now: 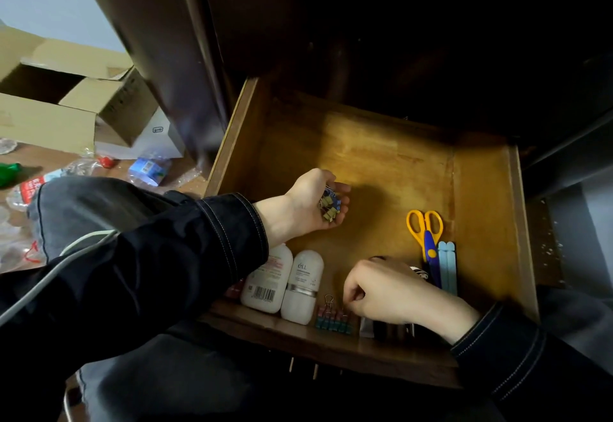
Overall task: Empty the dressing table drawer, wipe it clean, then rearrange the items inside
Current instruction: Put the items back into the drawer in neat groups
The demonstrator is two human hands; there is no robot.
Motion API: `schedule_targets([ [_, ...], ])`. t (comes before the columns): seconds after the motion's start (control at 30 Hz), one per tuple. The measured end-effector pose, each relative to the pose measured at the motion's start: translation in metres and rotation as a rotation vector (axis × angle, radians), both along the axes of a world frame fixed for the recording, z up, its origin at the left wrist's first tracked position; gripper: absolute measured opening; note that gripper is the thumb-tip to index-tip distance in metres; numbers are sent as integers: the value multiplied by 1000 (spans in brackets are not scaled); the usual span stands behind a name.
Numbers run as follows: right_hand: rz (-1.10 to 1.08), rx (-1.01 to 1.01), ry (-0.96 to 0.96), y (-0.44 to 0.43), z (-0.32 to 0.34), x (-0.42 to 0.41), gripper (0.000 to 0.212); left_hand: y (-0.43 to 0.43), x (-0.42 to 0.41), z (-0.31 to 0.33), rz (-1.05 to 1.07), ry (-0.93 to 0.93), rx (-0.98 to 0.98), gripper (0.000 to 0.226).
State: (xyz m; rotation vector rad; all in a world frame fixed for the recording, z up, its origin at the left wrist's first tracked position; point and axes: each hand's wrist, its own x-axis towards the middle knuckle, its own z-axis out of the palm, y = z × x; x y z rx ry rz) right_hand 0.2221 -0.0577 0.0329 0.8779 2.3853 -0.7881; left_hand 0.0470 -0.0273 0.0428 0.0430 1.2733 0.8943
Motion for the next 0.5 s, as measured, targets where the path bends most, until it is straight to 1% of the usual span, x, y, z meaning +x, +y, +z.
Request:
schedule_targets([
  [0.5, 12, -85, -58, 1, -2, 0, 20, 0, -1, 0, 6, -4, 3, 28],
])
